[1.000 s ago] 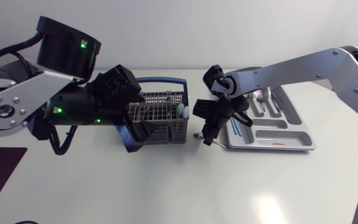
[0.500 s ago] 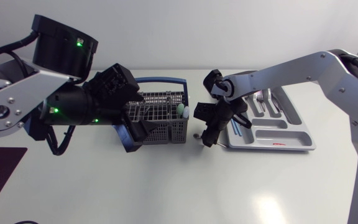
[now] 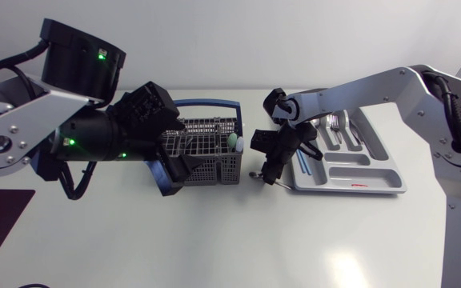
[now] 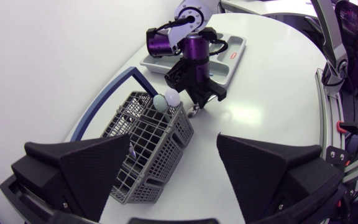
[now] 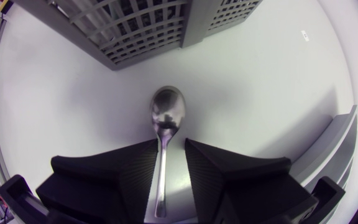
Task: Unload the cutlery basket into the drawer organizer.
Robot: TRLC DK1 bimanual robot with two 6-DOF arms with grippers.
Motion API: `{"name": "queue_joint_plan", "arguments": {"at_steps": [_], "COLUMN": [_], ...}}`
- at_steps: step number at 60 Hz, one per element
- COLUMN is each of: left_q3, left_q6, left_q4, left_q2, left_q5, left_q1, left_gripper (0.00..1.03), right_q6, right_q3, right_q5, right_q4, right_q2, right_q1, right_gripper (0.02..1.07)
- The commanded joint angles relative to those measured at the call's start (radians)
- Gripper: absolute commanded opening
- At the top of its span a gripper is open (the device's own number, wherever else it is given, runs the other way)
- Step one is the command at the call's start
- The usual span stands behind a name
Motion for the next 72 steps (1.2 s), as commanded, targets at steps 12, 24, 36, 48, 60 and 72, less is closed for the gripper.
{"name": "queue_joint_plan", "arguments": {"at_steps": [12, 24, 36, 48, 60, 72], "left_q3": [-0.028, -0.035, -0.043, -0.048, -0.051, -0.052], "left_q6": [0.025, 0.025, 0.025, 0.025, 0.023, 0.022], "left_q4": [0.005, 0.005, 0.005, 0.005, 0.005, 0.005], "left_q2": [0.004, 0.004, -0.001, -0.009, -0.013, -0.018], "left_q5": [0.008, 0.01, 0.01, 0.01, 0.01, 0.01], "left_q1": [0.005, 0.005, 0.007, 0.007, 0.005, 0.001], "left_gripper": [0.98, 0.98, 0.98, 0.98, 0.98, 0.98], "right_q6": [-0.03, -0.03, -0.026, -0.026, -0.021, -0.009], "right_q3": [-0.048, -0.076, -0.088, -0.117, -0.159, -0.229], "right_q5": [0.003, 0.004, 0.003, -0.002, -0.005, -0.014], "right_q4": [0.022, 0.067, 0.074, 0.074, 0.079, 0.088], "right_q2": [0.03, 0.017, -0.007, -0.049, -0.098, -0.179], "right_q1": [0.02, 0.021, 0.023, 0.026, 0.037, 0.052], "right_gripper": [0.2, 0.13, 0.13, 0.13, 0.13, 0.13]}}
